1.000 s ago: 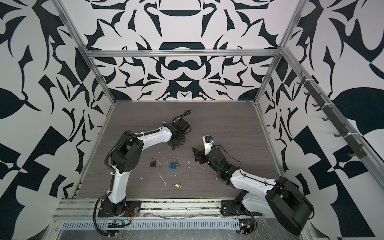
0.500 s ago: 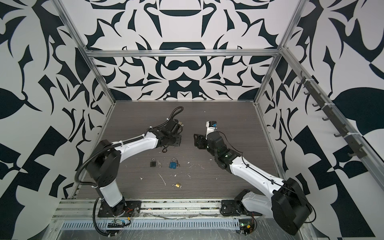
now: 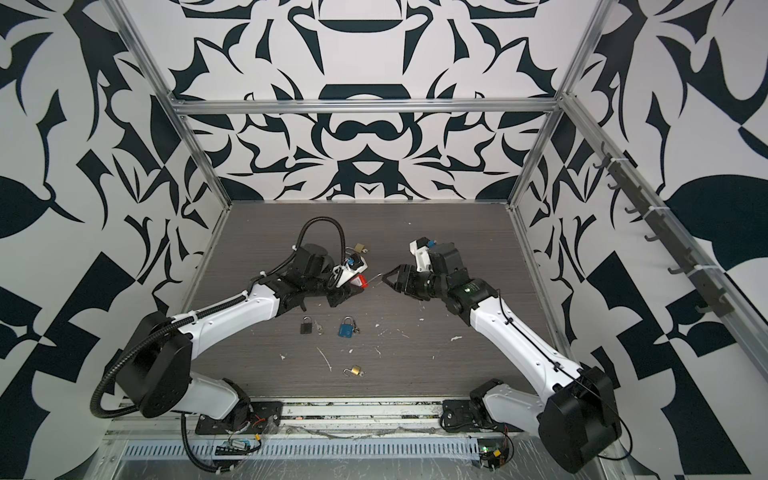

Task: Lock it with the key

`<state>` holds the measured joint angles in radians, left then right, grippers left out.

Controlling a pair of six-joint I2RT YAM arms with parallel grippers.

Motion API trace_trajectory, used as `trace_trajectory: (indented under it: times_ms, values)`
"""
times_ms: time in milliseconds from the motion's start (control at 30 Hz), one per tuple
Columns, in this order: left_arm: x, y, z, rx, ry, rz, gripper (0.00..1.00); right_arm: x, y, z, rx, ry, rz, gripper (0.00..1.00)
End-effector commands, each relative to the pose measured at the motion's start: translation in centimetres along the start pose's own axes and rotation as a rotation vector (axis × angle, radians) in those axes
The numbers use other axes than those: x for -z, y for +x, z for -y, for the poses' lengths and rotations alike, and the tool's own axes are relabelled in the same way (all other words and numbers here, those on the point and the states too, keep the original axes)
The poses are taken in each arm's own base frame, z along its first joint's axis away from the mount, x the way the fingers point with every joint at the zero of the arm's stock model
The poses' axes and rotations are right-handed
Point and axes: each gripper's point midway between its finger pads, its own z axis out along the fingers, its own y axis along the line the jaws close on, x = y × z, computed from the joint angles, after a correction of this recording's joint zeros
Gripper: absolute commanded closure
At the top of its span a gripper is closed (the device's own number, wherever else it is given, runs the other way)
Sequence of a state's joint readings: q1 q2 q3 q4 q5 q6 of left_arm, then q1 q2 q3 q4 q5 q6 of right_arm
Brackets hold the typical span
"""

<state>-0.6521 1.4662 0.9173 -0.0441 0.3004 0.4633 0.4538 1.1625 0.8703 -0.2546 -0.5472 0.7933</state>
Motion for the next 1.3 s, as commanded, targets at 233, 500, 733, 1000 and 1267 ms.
trace_trajectory:
  times_ms: [233, 500, 733, 1000, 1267]
  values:
    - [1.4, -1.3, 1.5, -0.252, 0.067, 0.022, 0.95, -1.1, 1.7, -0.4, -0.1, -0.083, -0.107, 0.56]
    - [1.3, -1.6, 2.4, -0.279, 0.079, 0.026, 0.96, -2.3, 1.1, -0.2, -0.125, -0.096, -0.108, 0.64]
    - [1.3, -1.9, 2.7, -0.289, 0.081, 0.031, 0.96, -2.7, 1.0, 0.0, -0.134, -0.101, -0.112, 0.64]
    - [1.2, -1.9, 3.3, -0.304, 0.103, 0.036, 0.97, -2.9, 1.0, 0.6, -0.07, -0.076, -0.103, 0.97]
    - [1.3, -2.6, 3.5, -0.295, 0.114, 0.057, 0.97, -2.9, 1.5, 1.2, 0.098, -0.079, -0.098, 1.0]
